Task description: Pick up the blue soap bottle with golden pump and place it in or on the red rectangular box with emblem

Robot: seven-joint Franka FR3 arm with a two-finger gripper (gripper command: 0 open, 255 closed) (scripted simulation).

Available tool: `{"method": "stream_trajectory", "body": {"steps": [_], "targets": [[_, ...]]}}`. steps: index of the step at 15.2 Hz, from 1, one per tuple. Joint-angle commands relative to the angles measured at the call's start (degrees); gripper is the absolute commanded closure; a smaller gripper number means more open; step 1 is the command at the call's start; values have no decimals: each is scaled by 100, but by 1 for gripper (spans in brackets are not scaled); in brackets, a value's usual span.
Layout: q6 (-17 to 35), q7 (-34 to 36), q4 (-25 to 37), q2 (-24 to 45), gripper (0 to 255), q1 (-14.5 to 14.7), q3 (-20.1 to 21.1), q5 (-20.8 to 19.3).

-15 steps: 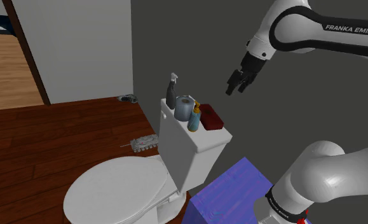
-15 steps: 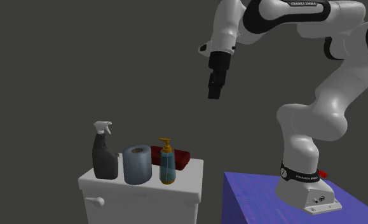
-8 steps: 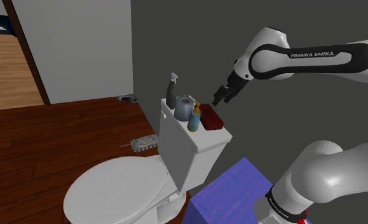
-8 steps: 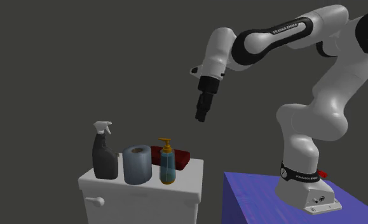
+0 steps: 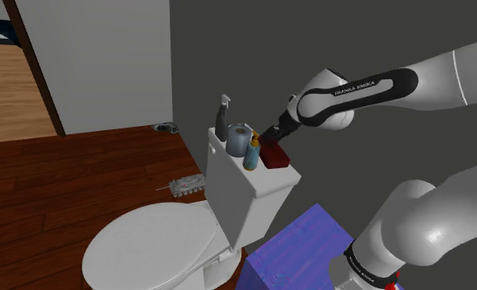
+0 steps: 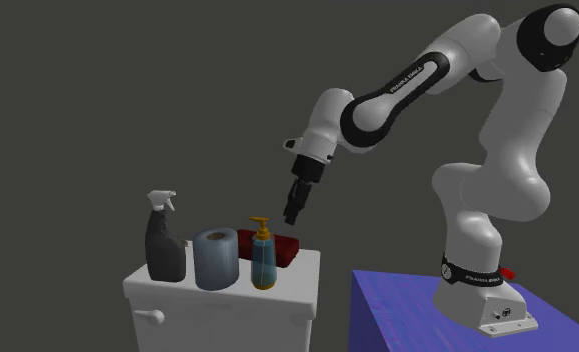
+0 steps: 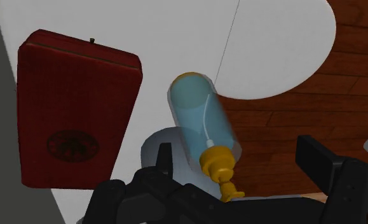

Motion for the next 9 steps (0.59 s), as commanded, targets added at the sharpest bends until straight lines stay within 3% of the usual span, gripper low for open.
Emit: {"method": "stream_trajectory", "body": {"steps": [1, 2, 9], "targets": [[675, -465, 45, 521, 0, 368, -297, 479], [955, -782, 105, 780, 0, 628, -499, 829], [1434, -1566, 322, 1487, 0, 1274, -894, 1837]]}}
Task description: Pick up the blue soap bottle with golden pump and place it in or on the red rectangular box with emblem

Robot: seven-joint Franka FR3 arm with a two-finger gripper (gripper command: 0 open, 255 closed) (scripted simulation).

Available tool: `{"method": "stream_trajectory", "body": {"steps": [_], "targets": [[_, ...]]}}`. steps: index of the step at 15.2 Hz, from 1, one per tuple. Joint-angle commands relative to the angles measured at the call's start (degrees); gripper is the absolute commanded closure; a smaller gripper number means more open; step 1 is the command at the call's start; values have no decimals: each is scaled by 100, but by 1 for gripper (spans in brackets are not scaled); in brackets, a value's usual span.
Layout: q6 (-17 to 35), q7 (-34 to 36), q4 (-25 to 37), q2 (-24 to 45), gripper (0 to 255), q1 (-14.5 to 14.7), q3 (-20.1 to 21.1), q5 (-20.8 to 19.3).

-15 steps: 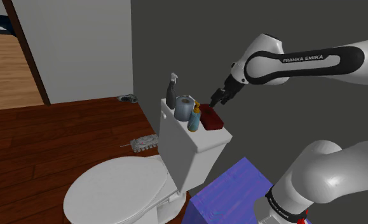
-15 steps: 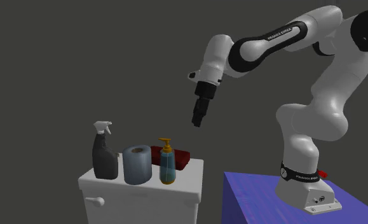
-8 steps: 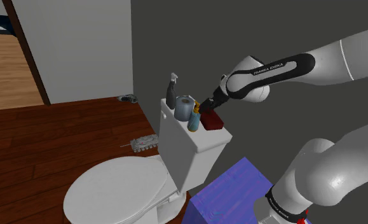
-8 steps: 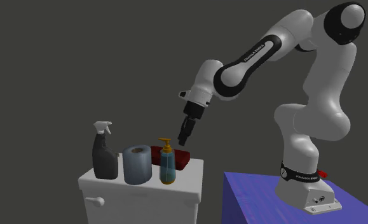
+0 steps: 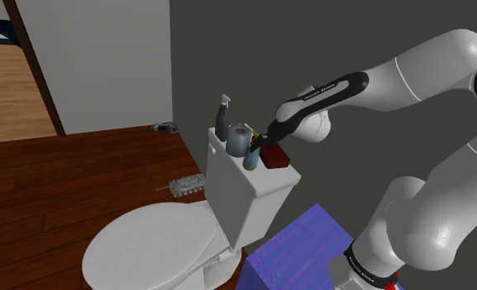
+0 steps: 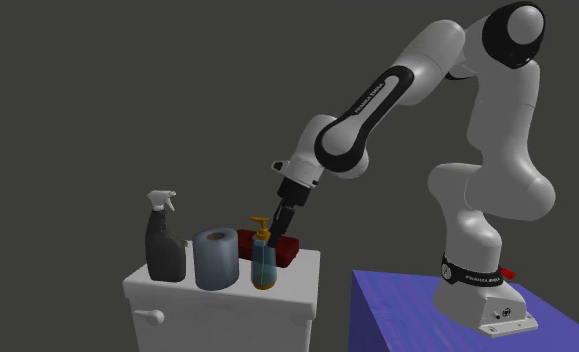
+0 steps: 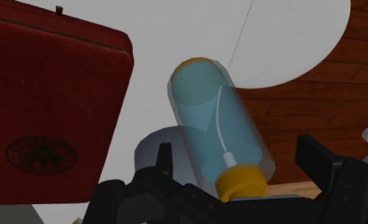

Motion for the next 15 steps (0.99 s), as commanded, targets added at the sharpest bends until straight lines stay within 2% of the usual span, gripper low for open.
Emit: {"method": "stream_trajectory", "body": {"steps": [1, 9, 10, 15], "targets": [[157, -419, 113, 298, 0, 275, -168, 529], [155, -420, 113, 298, 0, 261, -154, 531], [155, -420, 113, 298, 255, 261, -154, 531], [155, -420, 113, 298, 255, 260, -154, 530]]}}
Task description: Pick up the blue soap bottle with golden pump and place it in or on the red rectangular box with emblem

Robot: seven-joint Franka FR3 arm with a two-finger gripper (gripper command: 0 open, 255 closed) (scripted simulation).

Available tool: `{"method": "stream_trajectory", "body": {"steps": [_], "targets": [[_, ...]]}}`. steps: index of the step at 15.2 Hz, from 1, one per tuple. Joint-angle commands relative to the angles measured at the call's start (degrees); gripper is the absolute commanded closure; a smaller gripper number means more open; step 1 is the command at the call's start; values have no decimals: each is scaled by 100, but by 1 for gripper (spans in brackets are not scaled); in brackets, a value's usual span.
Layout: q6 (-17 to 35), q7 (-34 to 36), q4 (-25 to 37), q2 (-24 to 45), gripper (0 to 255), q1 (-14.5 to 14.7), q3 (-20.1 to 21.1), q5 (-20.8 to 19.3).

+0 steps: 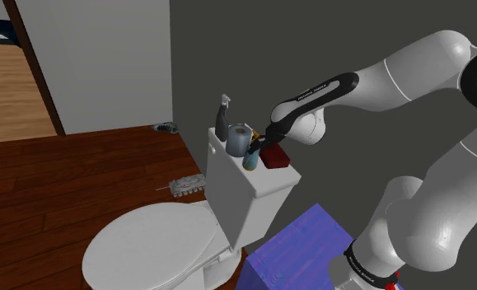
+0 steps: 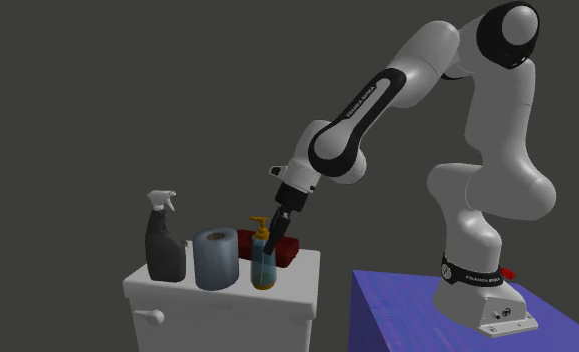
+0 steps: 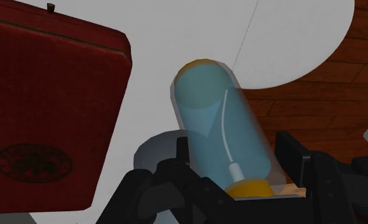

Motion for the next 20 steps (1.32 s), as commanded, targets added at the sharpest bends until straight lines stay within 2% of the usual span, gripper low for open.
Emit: {"method": "stream_trajectory", "body": {"steps": [1, 4, 7, 11, 20], "targets": [[-1, -1, -1, 1, 255, 1, 0, 1], [0, -2, 0, 2, 255, 2, 0, 3], [-193, 495, -9, -235, 255, -242, 150, -583], [-492, 982, 32, -518, 255, -533, 348, -1145], [-1229, 1656, 266, -1049, 255, -965, 665, -1880]]}}
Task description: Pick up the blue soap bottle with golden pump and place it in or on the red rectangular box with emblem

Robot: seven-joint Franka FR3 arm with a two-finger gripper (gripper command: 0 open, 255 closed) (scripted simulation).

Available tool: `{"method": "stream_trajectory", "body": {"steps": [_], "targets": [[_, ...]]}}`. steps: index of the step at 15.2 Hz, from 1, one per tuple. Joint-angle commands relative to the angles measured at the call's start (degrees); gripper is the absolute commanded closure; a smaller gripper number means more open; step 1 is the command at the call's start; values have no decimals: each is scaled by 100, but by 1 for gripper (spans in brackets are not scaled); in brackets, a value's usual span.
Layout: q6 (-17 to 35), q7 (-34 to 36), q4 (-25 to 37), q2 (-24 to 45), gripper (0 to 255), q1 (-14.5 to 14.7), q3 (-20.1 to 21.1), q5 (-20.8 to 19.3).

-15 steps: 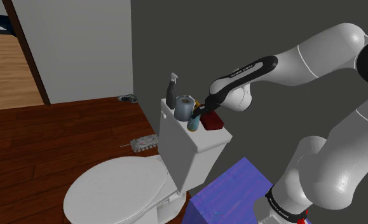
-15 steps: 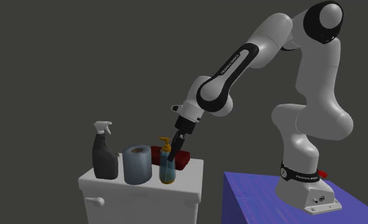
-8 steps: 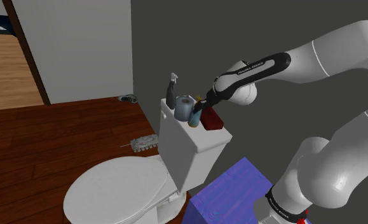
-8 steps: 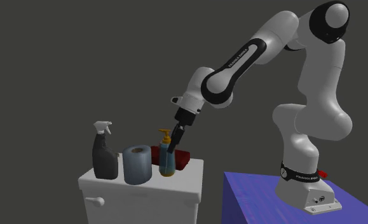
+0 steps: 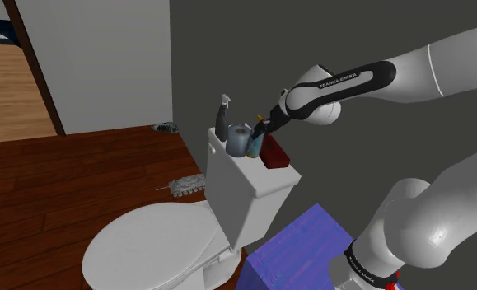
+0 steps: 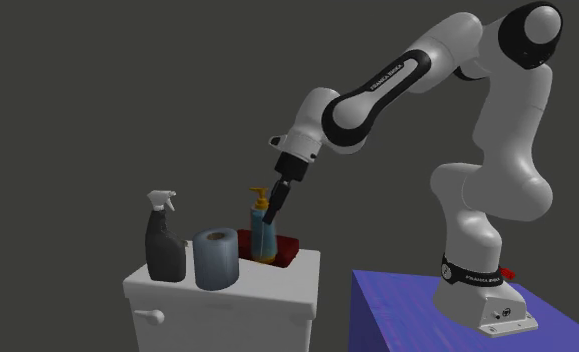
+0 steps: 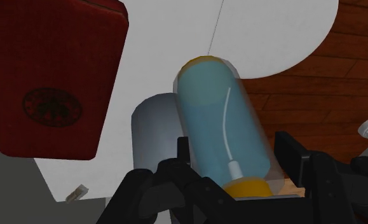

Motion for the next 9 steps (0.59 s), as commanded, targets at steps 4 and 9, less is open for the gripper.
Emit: {"method": "stream_trajectory", "body": {"steps": [4, 9], "targets": [[-446, 276, 194, -261, 255, -172, 132, -280], [-774, 229, 398, -364, 255, -267, 54, -373]]}}
